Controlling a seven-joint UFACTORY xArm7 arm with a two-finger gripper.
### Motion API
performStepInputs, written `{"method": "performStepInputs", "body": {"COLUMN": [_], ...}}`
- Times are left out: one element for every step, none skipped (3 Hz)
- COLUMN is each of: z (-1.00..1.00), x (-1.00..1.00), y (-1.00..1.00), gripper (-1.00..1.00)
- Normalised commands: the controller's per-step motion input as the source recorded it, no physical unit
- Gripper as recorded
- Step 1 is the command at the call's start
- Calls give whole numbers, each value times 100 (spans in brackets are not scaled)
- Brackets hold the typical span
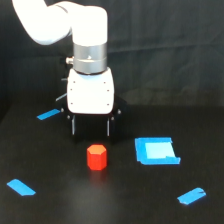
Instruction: Pick up the red object from the table
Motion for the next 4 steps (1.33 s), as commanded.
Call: {"method": "performStepInputs", "body": {"z": [1, 2, -7, -15], "x": [21, 17, 11, -7], "y": [-95, -84, -77, -13], "gripper": [97, 97, 98, -44]}}
